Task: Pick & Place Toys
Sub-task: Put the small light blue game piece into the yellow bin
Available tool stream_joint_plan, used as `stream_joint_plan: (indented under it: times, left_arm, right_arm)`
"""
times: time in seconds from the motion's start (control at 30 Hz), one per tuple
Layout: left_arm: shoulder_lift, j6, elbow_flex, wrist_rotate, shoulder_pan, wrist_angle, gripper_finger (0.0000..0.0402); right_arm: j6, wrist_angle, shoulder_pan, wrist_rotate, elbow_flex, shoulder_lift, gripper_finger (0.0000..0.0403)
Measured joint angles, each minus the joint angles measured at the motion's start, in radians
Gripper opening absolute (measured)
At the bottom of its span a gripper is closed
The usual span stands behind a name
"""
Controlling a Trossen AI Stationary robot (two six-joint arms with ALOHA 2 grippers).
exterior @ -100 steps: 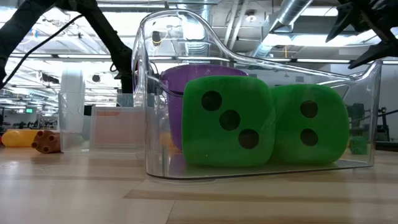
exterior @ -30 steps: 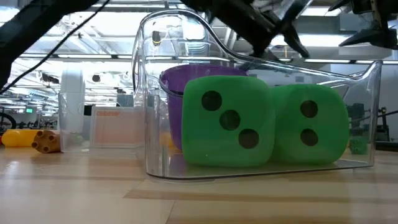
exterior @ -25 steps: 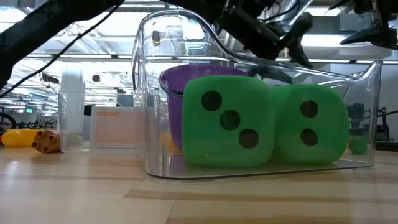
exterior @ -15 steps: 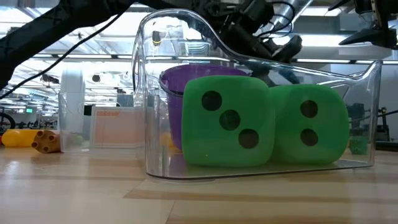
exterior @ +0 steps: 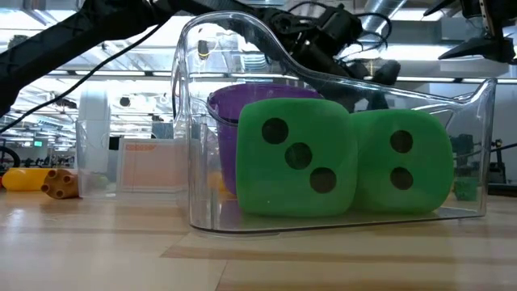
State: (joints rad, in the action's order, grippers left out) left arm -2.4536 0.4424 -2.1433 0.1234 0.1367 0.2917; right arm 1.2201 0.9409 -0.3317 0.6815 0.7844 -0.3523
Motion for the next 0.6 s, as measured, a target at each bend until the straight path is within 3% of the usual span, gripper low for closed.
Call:
stream_joint_plan:
  times: [0.6]
  left_arm:
    - [-0.009, -0.044, 0.000, 0.002, 0.002, -0.025, 0.0198]
  right_arm:
    - [0.010, 0.007, 0.000, 0.000, 0.000, 0.000, 0.0379]
